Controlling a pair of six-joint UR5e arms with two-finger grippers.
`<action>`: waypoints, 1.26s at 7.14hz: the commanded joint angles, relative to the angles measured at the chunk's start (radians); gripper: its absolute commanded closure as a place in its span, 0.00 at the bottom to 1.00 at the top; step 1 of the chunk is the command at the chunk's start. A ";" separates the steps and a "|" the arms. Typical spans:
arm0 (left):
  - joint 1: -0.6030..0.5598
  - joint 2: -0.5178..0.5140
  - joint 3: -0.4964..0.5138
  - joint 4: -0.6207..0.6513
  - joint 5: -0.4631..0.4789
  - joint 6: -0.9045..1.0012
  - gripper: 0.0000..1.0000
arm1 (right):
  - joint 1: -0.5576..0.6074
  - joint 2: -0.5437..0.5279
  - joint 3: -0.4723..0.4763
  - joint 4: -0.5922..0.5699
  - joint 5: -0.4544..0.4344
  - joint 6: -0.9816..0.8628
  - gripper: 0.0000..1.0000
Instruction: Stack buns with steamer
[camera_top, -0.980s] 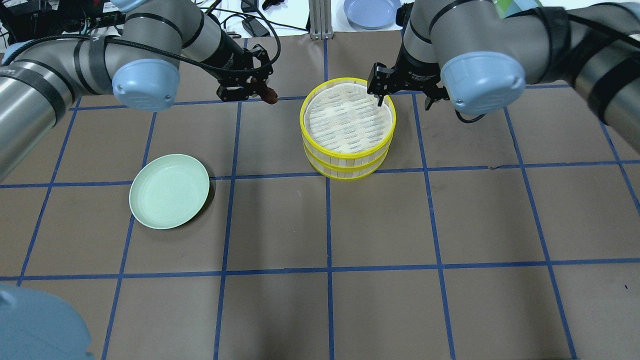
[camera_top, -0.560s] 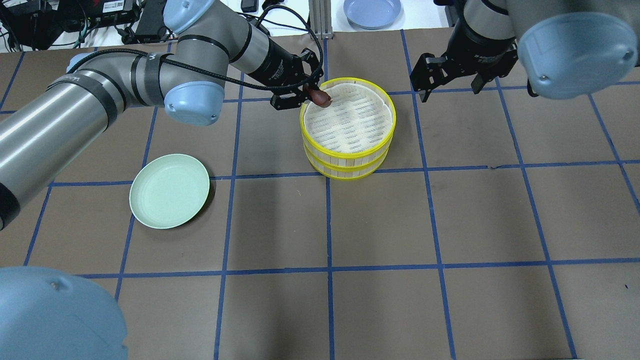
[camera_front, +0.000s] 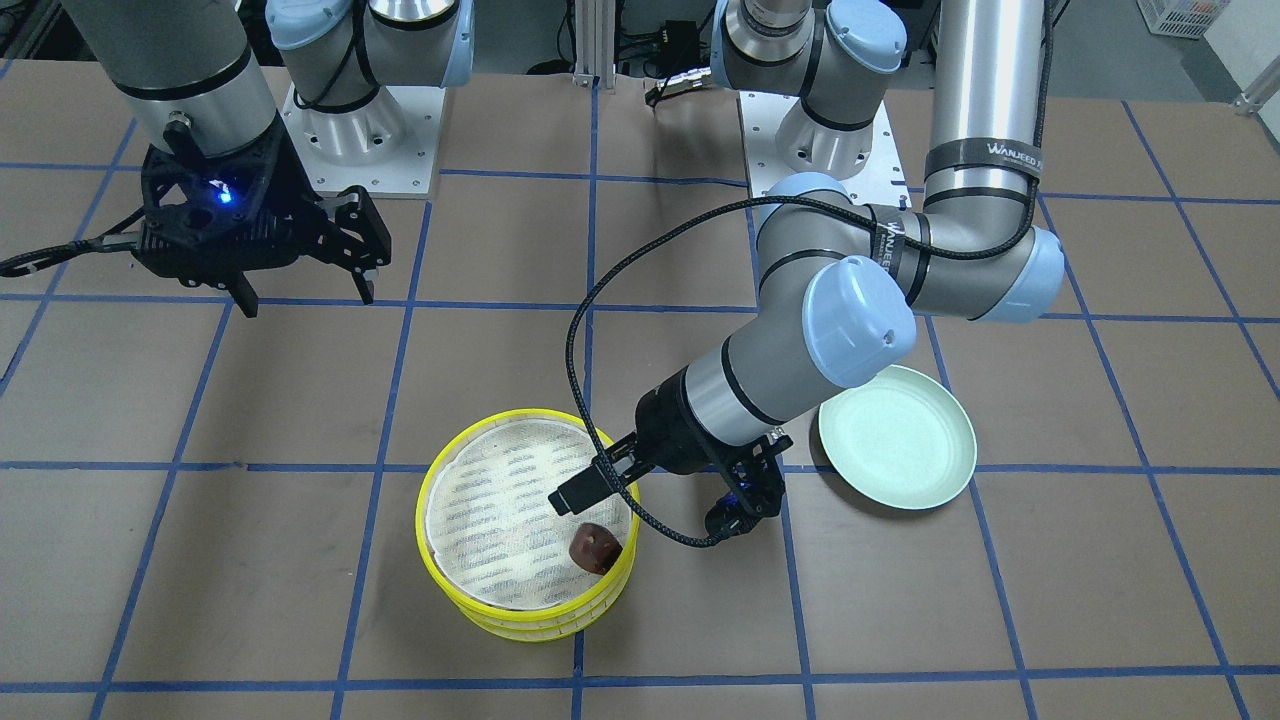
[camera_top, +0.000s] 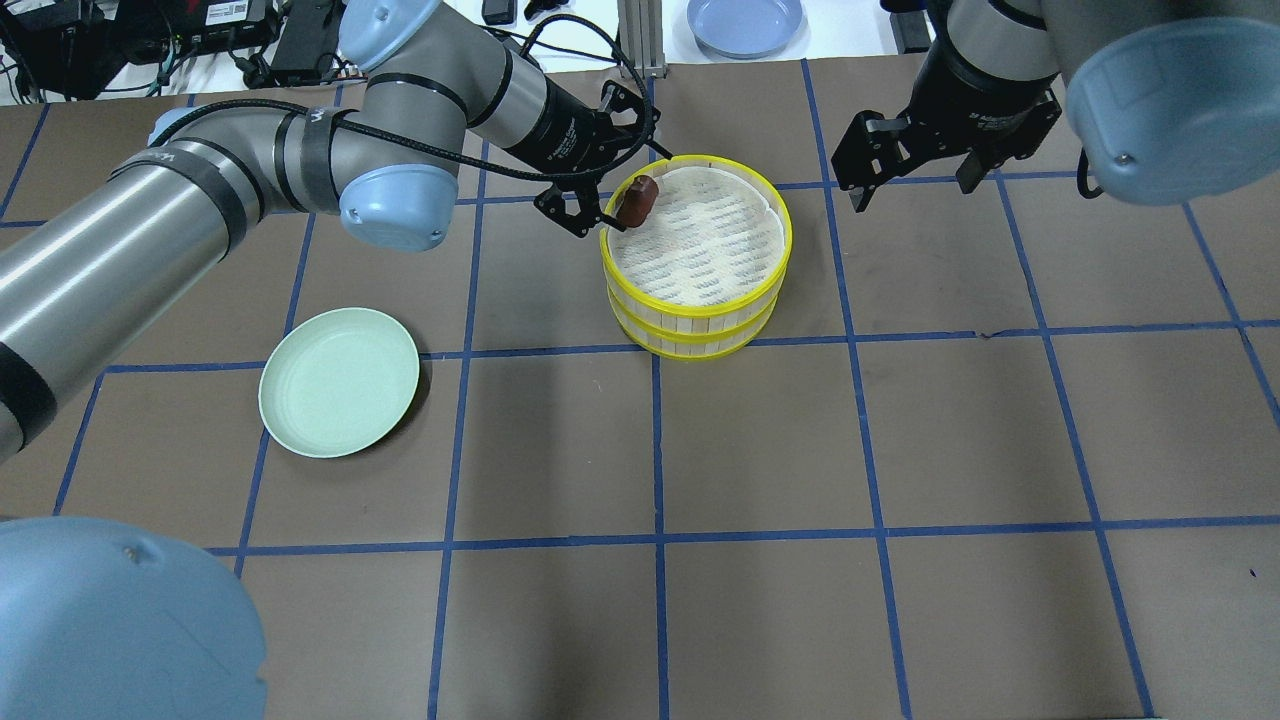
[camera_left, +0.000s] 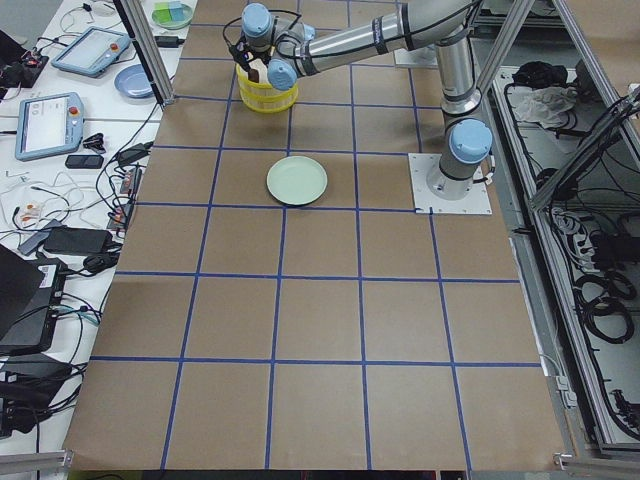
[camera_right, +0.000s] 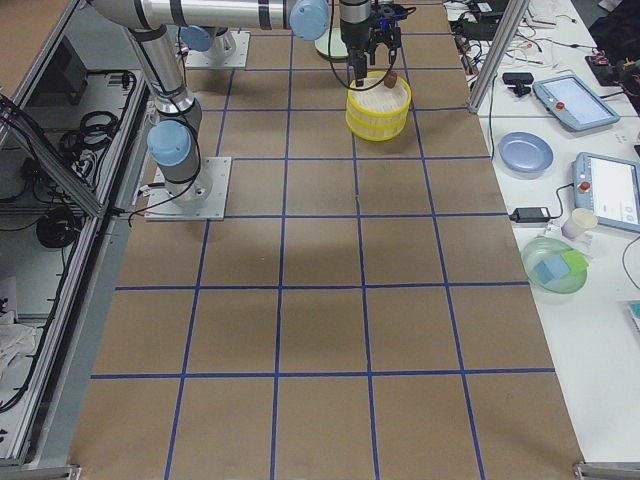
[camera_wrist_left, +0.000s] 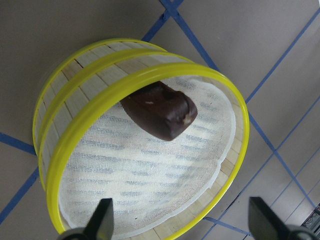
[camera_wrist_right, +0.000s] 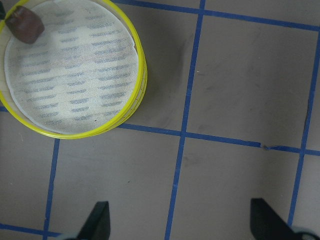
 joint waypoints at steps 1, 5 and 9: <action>0.006 0.047 0.006 -0.013 0.049 0.028 0.00 | -0.001 0.000 -0.001 0.000 0.001 0.005 0.00; 0.110 0.182 0.018 -0.248 0.342 0.630 0.00 | -0.002 -0.003 -0.001 0.016 -0.013 -0.006 0.00; 0.187 0.321 0.024 -0.517 0.594 0.805 0.00 | -0.002 -0.003 -0.001 0.017 -0.013 -0.005 0.00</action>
